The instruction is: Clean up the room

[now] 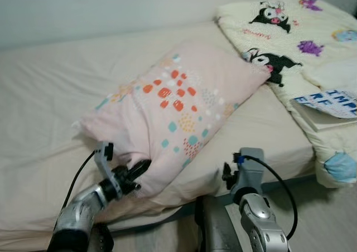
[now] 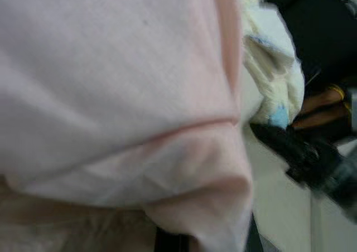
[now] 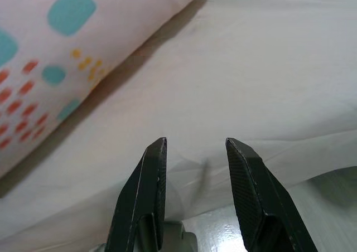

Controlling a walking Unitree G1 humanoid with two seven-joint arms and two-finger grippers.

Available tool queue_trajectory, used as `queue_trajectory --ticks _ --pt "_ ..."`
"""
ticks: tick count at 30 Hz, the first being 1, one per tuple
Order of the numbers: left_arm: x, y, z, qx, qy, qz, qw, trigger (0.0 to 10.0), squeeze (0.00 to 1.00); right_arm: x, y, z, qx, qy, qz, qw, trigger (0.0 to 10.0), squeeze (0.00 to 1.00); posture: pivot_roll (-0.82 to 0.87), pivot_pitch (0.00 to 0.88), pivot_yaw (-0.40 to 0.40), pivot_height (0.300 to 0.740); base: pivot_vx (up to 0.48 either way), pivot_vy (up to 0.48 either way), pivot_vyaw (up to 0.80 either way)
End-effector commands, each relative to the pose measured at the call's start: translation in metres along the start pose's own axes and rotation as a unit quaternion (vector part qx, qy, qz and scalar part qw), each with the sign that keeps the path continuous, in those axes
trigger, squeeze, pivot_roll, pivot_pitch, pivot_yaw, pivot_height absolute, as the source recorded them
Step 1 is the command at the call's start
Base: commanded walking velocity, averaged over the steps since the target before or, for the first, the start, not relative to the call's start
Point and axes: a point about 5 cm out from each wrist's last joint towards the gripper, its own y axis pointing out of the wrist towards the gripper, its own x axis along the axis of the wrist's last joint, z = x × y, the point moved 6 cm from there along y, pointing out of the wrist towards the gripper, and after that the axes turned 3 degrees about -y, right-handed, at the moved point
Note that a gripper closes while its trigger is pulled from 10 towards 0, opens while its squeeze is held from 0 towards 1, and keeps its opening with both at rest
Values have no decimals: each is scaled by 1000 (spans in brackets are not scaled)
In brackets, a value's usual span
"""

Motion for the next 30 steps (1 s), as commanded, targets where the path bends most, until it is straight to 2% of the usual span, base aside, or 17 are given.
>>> queue_trajectory --ticks 1,2,3,4,7,8,10,11,14,18,19,21,22,23,24,29,30 --pt "-9 -12 -17 -28 -16 26 999 0 0 -5 0 3 7 0 4 1000 10000 0 -61 154 -17 508 0 0 0" --pt "-12 -16 -26 -42 -22 32 998 0 0 -6 0 3 7 0 4 1000 10000 0 -60 148 -13 508 0 0 0" --pt "-17 -23 -46 -70 -35 43 996 0 0 -6 0 3 6 1 4 1000 10000 0 -60 146 -10 508 0 0 0" --pt "-17 -23 -46 -70 -35 43 996 0 0 -6 0 3 6 1 4 1000 10000 0 -60 146 -10 508 0 0 0" --pt "-17 -30 -77 -108 -56 45 992 0 0 -8 -1 0 1 3 4 1000 10000 0 -59 140 -2 508 0 0 0" --pt "-17 -30 -77 -108 -56 45 992 0 0 -8 -1 0 1 3 4 1000 10000 0 -59 140 -2 508 0 0 0" --pt "-17 -38 -100 -139 -68 54 986 0 0 -11 -1 -2 -1 4 4 1000 10000 0 -57 139 0 508 0 0 0" --pt "-17 -38 -100 -139 -68 54 986 0 0 -11 -1 -2 -1 4 4 1000 10000 0 -57 139 0 508 0 0 0" --pt "-23 -49 -128 -176 -78 79 978 0 0 -16 -3 -4 -2 3 8 1000 10000 0 -49 138 -2 508 0 0 0" --pt "-30 -49 -127 -162 -36 98 981 0 0 -18 -3 -4 -2 2 10 1000 10000 0 -48 137 -3 508 0 0 0" --pt "-31 -47 -123 -139 -17 101 985 2706 0 -18 -2 -4 -2 2 10 1000 10000 0 -48 138 -3 508 0 0 0" --pt "-31 -45 -118 -117 4 102 988 2706 0 -18 -2 -4 -2 2 10 1000 10000 0 -47 138 -1 508 0 0 0" --pt "-30 -43 -110 -88 21 100 991 10000 196 -18 -1 -3 -2 2 11 1000 10000 0 -45 136 1 508 0 0 0" --pt "-29 -41 -105 -70 29 99 992 10000 820 -18 -1 -3 -2 2 11 1000 10000 0 -45 134 2 508 0 0 0" --pt "-28 -40 -103 -64 31 98 993 10000 1000 -18 0 -4 -3 1 11 1000 10000 0 -44 134 2 508 0 0 0" --pt "-26 -47 -96 -50 70 121 989 10000 1000 -20 0 -5 -7 3 11 1000 10000 0 -43 129 5 508 0 0 0" --pt "-19 -51 -91 -45 77 122 989 10000 549 -21 0 -5 -8 3 12 1000 10000 0 -38 127 4 508 0 0 0"
